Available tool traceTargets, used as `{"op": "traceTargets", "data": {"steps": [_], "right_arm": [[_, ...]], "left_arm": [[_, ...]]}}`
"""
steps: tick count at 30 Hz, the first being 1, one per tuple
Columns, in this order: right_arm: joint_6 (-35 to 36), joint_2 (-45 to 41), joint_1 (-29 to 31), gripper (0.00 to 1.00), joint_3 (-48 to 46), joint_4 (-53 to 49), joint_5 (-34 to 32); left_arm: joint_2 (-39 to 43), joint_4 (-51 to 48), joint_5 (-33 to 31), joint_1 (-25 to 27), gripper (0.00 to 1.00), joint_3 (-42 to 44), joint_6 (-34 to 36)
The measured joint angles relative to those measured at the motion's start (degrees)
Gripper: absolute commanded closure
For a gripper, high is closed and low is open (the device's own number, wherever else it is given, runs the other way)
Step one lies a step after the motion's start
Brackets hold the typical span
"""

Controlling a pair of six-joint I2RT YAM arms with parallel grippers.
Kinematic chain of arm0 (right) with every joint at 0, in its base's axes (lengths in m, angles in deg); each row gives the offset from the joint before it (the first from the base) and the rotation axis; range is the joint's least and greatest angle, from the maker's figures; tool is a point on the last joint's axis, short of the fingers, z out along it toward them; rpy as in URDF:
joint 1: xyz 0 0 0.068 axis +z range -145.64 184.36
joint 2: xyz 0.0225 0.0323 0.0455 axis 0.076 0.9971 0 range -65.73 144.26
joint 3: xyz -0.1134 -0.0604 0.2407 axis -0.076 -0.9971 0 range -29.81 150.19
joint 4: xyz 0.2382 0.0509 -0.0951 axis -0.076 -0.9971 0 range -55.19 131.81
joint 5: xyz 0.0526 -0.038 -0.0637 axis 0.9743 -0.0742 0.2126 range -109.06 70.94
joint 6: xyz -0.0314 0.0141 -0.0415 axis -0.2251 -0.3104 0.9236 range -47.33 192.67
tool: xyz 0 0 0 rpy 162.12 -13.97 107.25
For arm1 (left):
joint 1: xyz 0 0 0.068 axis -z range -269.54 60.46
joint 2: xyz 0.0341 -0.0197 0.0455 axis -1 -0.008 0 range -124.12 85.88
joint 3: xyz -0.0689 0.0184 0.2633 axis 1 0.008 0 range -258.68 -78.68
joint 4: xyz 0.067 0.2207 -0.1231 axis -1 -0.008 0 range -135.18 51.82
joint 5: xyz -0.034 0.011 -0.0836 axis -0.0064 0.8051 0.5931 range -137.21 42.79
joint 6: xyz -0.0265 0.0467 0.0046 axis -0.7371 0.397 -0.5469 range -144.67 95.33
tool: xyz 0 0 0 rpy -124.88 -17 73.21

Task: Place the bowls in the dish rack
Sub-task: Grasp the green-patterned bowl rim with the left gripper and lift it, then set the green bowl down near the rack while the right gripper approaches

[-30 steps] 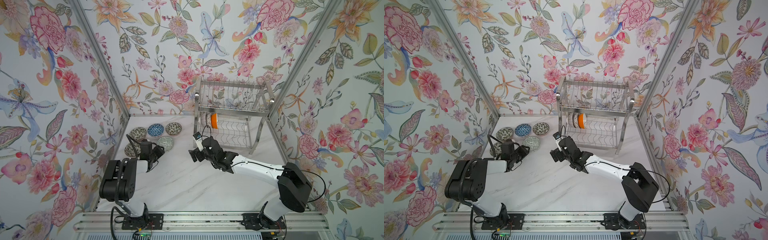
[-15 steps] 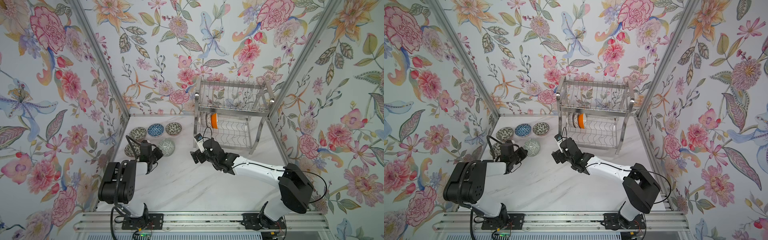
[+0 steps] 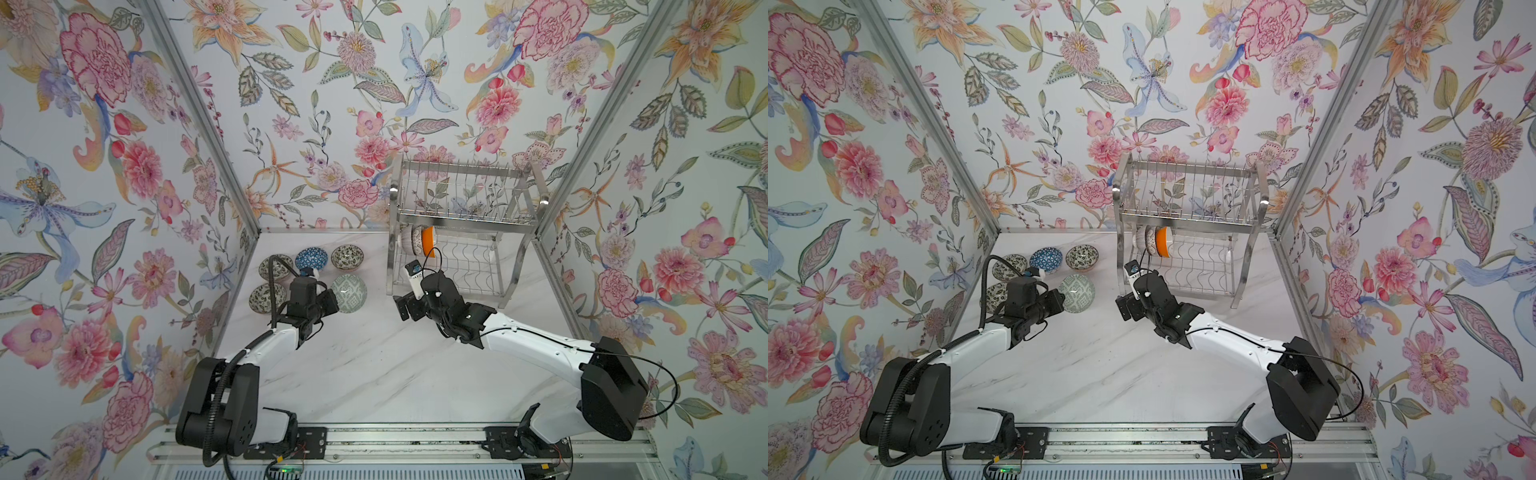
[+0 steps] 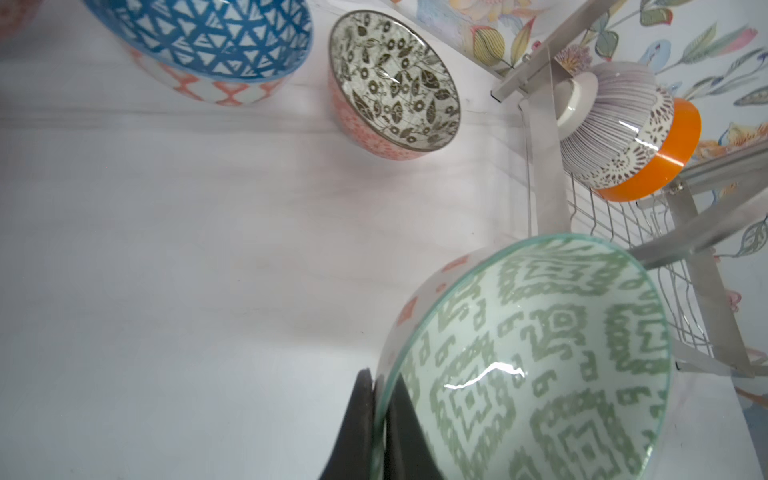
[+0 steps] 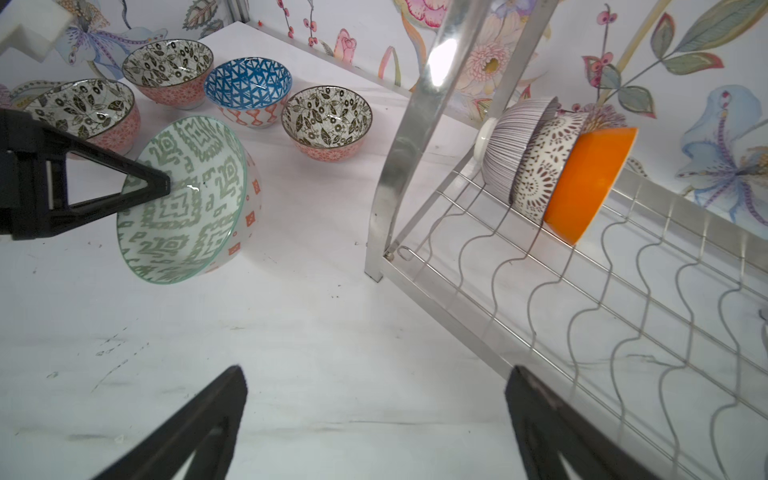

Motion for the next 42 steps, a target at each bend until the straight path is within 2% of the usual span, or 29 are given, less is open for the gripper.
{"op": "traceTargets", "data": {"steps": [6, 12, 16, 26, 33, 42], "right_arm": [[-0.9, -7.5, -4.7, 0.01, -2.3, -4.8, -1.3], [-0.9, -14.0, -9.0, 0.01, -5.6, -8.5, -1.9], [-0.8, -16.0, -10.2, 0.01, -6.0, -11.6, -1.6], [-2.0, -16.3, -13.0, 0.01, -6.0, -18.8, -1.1], [-3.2, -16.3, -13.2, 0.01, -6.0, -19.2, -0.1], [-4.1, -16.3, -13.3, 0.01, -6.0, -19.2, 0.7]], "left_arm": [[-3.1, -6.3, -2.0, 10.6, 1.00, -6.3, 2.8], [-13.9, -11.0, -4.7, 21.3, 1.00, -14.8, 5.2], [-19.8, -12.7, -5.2, 25.7, 1.00, -19.4, 5.8], [-26.9, -16.0, -5.8, 28.8, 1.00, -27.9, 6.6], [-30.7, -18.3, -6.9, 29.6, 0.94, -32.5, 6.9], [-31.7, -19.3, -6.9, 30.0, 0.86, -34.2, 7.2]]}}
